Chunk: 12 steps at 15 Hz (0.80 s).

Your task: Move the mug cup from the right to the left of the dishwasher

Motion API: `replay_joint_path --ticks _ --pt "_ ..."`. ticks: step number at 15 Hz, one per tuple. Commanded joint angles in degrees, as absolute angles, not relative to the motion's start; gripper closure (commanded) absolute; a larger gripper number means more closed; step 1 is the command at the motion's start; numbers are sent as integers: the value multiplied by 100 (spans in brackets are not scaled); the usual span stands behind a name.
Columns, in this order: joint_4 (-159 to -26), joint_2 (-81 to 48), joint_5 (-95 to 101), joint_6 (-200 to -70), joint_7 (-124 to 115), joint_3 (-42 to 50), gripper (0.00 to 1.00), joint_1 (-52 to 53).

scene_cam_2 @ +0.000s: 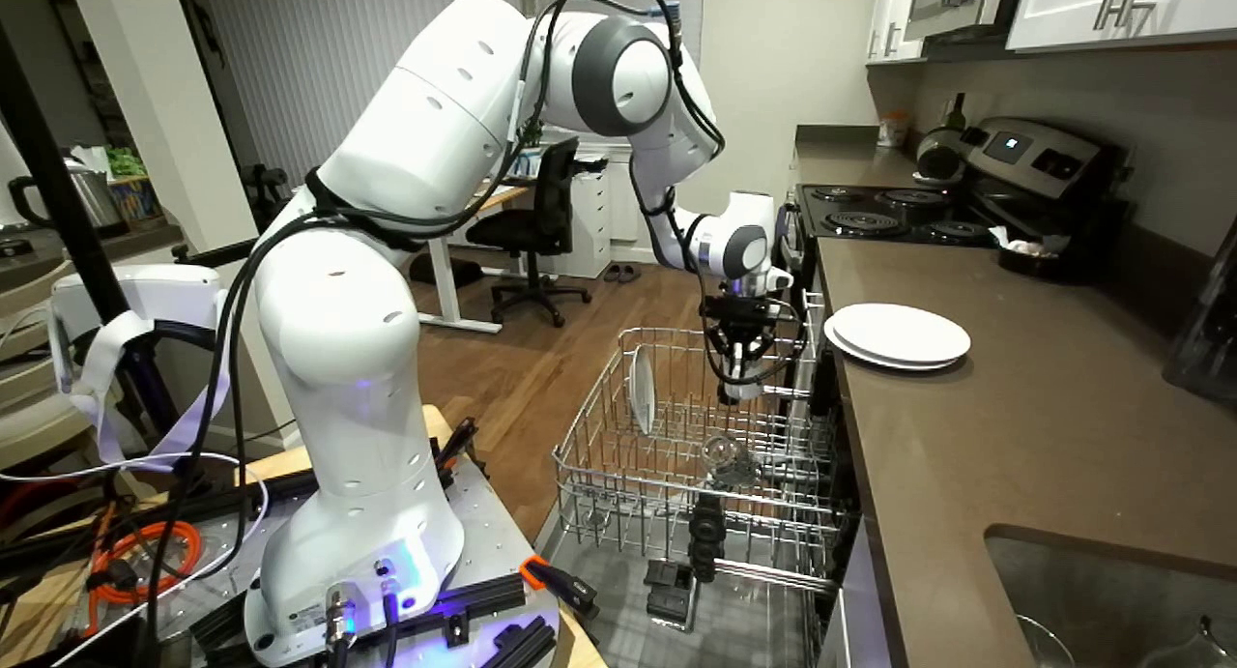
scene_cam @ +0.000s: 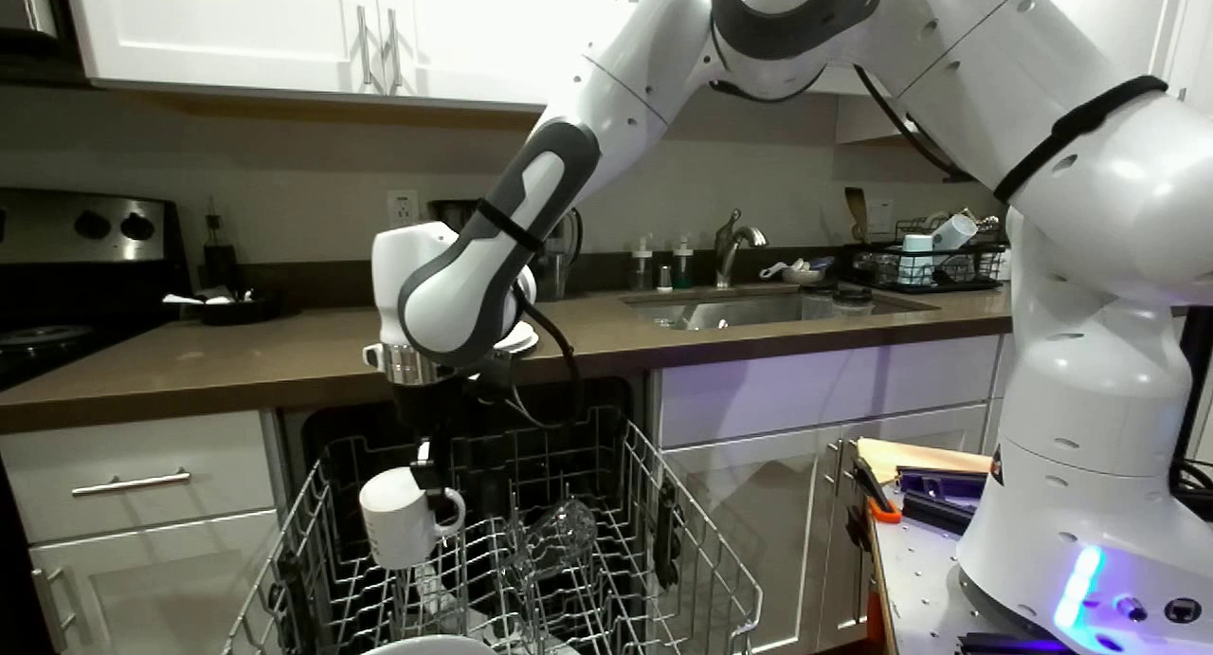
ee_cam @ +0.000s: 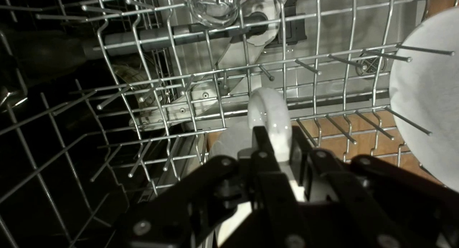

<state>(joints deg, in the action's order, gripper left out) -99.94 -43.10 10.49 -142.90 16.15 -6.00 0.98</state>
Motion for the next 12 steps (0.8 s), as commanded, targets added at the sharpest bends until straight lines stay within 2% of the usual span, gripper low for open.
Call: replay_joint_path --ticks 1,12 --pt "-9428 -4617 902 -14163 1851 -675 94 29" --pt "-7459 -5732 823 -12744 1653 -501 94 64"
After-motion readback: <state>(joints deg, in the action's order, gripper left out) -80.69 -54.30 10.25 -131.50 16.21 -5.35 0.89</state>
